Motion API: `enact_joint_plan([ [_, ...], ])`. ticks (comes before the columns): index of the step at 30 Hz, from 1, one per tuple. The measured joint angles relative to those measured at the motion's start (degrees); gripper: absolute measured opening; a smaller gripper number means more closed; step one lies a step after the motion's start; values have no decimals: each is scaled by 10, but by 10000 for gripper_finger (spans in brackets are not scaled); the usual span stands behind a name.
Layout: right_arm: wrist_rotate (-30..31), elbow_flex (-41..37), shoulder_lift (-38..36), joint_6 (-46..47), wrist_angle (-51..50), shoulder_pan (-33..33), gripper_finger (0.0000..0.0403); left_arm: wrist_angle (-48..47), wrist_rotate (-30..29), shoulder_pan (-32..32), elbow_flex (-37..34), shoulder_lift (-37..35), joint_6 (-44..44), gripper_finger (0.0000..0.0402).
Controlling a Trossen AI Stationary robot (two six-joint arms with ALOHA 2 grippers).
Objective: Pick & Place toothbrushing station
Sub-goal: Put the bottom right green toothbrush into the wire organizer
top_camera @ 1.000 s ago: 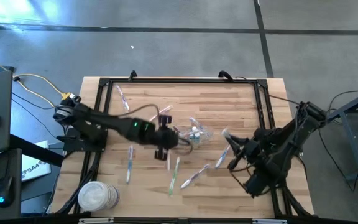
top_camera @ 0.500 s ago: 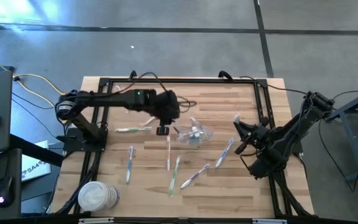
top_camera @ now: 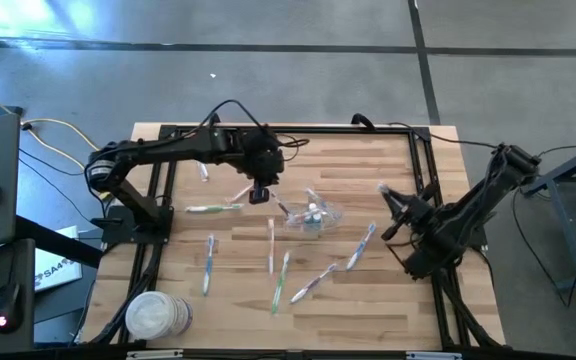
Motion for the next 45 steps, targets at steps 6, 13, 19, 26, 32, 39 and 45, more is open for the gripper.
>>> enact_joint_plan([
  [6,0,0,-82,-110,-1,-21,23,2,2,-1,0,-27,-2,55],
  [13,-43,10,-204,-256,0,-6,23,-6,6,-1,0,-32,-19,55],
  [19,-65,33,-313,-413,80,34,23,-33,10,-1,0,-33,-38,55],
  [26,-30,34,-373,-595,194,165,23,21,13,-1,0,-42,-27,55],
  [32,-16,48,-427,-640,194,316,23,60,14,-1,0,-43,-26,55],
  [39,0,43,-478,-664,228,383,20,70,18,-10,0,-43,-43,55],
  [45,-1,42,-409,-838,419,321,20,63,27,-31,0,-43,-54,55],
])
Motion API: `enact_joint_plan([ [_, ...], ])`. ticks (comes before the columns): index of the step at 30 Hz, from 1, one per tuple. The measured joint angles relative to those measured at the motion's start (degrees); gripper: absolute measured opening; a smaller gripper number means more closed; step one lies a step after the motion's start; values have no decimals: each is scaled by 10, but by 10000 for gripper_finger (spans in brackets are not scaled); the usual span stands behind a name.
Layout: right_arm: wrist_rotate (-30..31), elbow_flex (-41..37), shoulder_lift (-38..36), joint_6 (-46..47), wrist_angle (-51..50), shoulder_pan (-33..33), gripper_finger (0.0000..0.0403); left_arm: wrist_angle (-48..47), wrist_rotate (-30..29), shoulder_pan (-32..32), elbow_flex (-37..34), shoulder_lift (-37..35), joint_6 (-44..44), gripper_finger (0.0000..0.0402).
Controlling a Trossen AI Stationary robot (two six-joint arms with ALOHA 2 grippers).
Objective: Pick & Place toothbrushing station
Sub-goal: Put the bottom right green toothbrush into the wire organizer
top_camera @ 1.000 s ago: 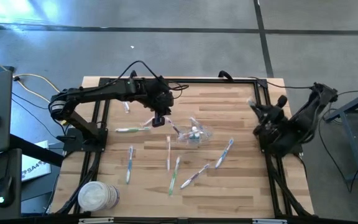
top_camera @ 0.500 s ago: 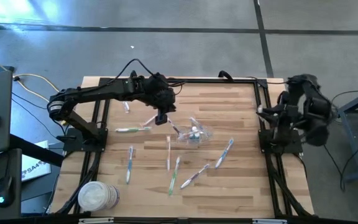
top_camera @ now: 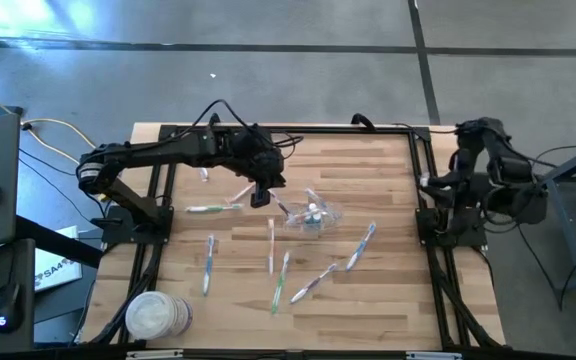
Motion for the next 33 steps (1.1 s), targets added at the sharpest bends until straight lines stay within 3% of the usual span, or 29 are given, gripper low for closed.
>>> enact_joint_plan([
  [4,1,0,30,-81,81,-60,20,-10,1,-9,0,0,-5,55],
  [8,1,0,28,-97,89,-115,20,-20,1,-23,0,0,-7,55],
  [21,1,0,-50,-129,86,-233,20,-47,1,-77,0,0,-11,55],
  [29,0,0,-107,-261,173,-325,20,-85,0,-79,0,0,-27,55],
  [33,1,0,-141,-283,180,-359,20,-90,0,-80,0,0,-32,55],
])
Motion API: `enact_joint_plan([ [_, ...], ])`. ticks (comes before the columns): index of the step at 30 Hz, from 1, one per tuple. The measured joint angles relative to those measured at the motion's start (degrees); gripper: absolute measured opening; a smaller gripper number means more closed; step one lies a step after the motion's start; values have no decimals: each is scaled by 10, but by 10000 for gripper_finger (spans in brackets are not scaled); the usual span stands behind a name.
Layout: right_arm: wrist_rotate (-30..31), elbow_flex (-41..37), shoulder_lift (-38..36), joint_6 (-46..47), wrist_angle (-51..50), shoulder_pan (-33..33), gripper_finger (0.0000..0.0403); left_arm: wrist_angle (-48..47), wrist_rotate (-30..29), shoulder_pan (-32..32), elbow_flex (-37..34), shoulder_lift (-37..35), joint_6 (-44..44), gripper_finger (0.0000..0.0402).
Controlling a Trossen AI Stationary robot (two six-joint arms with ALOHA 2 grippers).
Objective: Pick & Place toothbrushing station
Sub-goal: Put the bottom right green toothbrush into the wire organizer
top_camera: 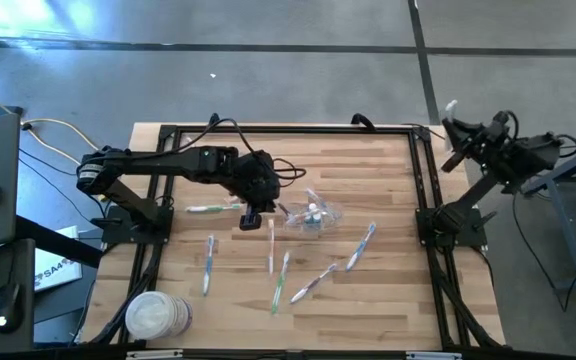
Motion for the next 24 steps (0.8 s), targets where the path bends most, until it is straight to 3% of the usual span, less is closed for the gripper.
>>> enact_joint_plan([
  [4,-24,0,-14,-19,0,-21,20,-8,0,0,0,0,-8,55],
  [14,-382,5,-68,-70,30,-35,20,-6,0,0,0,0,-20,55],
  [18,-499,6,-87,-75,30,-35,20,0,0,0,0,0,-28,55],
  [24,-546,43,-37,-103,36,-35,20,7,0,0,0,0,-42,55],
])
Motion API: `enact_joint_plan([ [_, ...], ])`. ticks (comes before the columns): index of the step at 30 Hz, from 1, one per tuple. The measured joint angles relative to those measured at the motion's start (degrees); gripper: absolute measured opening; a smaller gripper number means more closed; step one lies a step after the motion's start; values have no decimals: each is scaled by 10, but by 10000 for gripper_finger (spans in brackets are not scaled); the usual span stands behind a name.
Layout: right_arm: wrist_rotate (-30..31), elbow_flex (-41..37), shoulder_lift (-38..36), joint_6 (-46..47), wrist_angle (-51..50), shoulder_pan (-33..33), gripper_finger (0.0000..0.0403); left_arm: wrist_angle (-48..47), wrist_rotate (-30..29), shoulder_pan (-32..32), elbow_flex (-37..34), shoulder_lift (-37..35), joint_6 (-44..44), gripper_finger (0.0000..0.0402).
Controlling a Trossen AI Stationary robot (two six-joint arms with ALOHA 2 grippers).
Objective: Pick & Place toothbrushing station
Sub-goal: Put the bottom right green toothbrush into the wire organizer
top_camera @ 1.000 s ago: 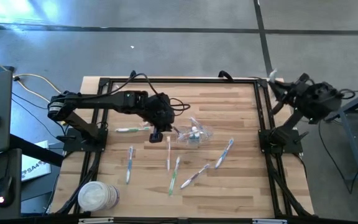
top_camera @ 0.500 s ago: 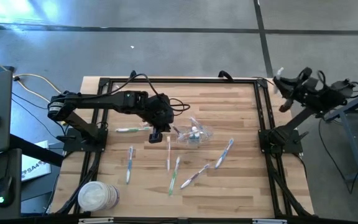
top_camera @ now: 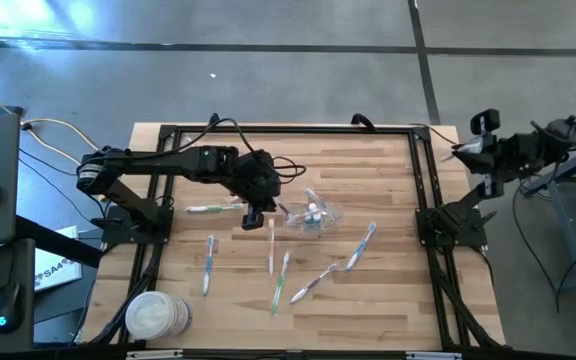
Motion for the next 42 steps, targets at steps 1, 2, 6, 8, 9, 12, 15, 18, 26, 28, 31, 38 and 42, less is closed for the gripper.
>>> enact_joint_plan([
  [1,-2,10,17,0,-2,0,20,0,0,0,0,0,-1,55],
  [2,-1,21,35,0,-7,0,20,0,0,0,0,0,-2,55],
  [6,50,61,103,18,-56,0,20,1,-3,-7,0,0,-2,55],
  [8,85,74,134,33,-81,0,20,4,-4,-14,0,0,-1,55],
  [9,101,79,148,39,-89,0,20,3,-4,-18,0,0,-1,55],
  [12,99,87,177,62,-97,0,20,3,-5,-30,0,0,-1,55],
  [15,75,88,198,79,-97,0,20,5,-6,-43,0,0,-1,55],
  [18,74,87,218,96,-92,0,20,11,-6,-58,0,0,-2,55],
  [26,55,87,275,122,-59,0,20,39,-44,-110,0,0,-32,55],
  [28,55,87,285,129,-53,-4,20,39,-64,-128,0,0,-45,55],
  [31,56,82,298,140,-33,-21,20,40,-90,-158,0,0,-63,55],
  [38,4,-7,304,154,60,-82,20,54,-164,-242,0,0,-103,55],
  [42,-35,-54,302,158,133,-111,20,53,-210,-285,0,0,-124,55],
])
